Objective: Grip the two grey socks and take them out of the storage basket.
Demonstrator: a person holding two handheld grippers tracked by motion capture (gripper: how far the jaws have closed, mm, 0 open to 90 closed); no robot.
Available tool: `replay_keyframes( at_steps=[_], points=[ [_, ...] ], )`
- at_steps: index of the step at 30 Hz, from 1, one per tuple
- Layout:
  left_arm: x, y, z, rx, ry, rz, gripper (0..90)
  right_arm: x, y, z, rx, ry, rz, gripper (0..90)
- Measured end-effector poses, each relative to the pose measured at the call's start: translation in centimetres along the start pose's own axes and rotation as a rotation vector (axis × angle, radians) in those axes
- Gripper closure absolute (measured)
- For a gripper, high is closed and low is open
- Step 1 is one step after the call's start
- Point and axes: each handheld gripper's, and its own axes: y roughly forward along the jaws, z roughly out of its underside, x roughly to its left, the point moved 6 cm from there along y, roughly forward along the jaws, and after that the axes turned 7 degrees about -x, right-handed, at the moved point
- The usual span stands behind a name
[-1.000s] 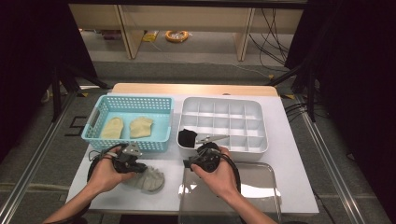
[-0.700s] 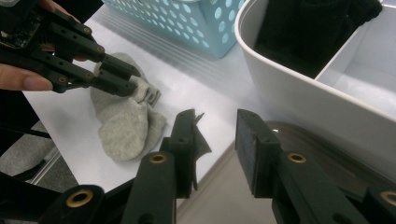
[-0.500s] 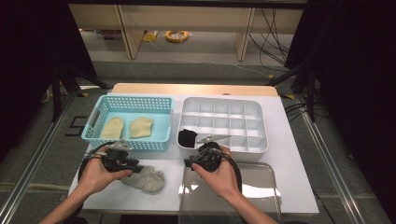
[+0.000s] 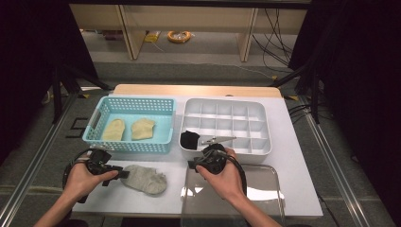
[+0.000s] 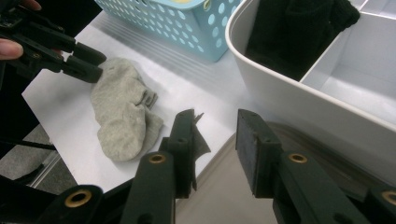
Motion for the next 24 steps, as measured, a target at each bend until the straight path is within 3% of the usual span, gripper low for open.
replay_keyframes(
  at_steps=[4, 8, 9, 11, 17, 18, 24],
  points=[
    [-0.2, 0.3, 0.2, 0.013, -0.001, -0.019, 60.7, -0.1, -0.1, 0.1, 0.000, -0.004, -0.001, 68.6],
    [-0.4, 0.3, 0.3, 0.028, 0.036, -0.030, 64.3, -0.1, -0.2, 0.2, 0.018, -0.009, -0.014, 68.5],
    [-0.8, 0.6, 0.2, 0.013, 0.046, -0.056, 65.5, 0.1, -0.2, 0.2, 0.016, 0.001, -0.021, 68.4],
    [-1.0, 0.6, 0.2, 0.011, 0.056, -0.069, 66.6, 0.1, -0.2, 0.2, 0.016, 0.001, -0.021, 68.4],
    [-1.8, 0.9, 0.2, 0.015, 0.092, -0.090, 77.1, 0.0, -0.2, 0.2, 0.010, -0.021, -0.018, 68.3],
    [-1.9, 0.9, 0.2, 0.017, 0.101, -0.080, 78.0, 0.1, -0.1, 0.2, 0.011, -0.004, -0.022, 68.3],
    [-1.8, 0.6, 0.2, -0.007, 0.050, -0.052, 80.3, 0.0, -0.1, 0.3, 0.009, -0.017, -0.016, 68.3]
  ],
)
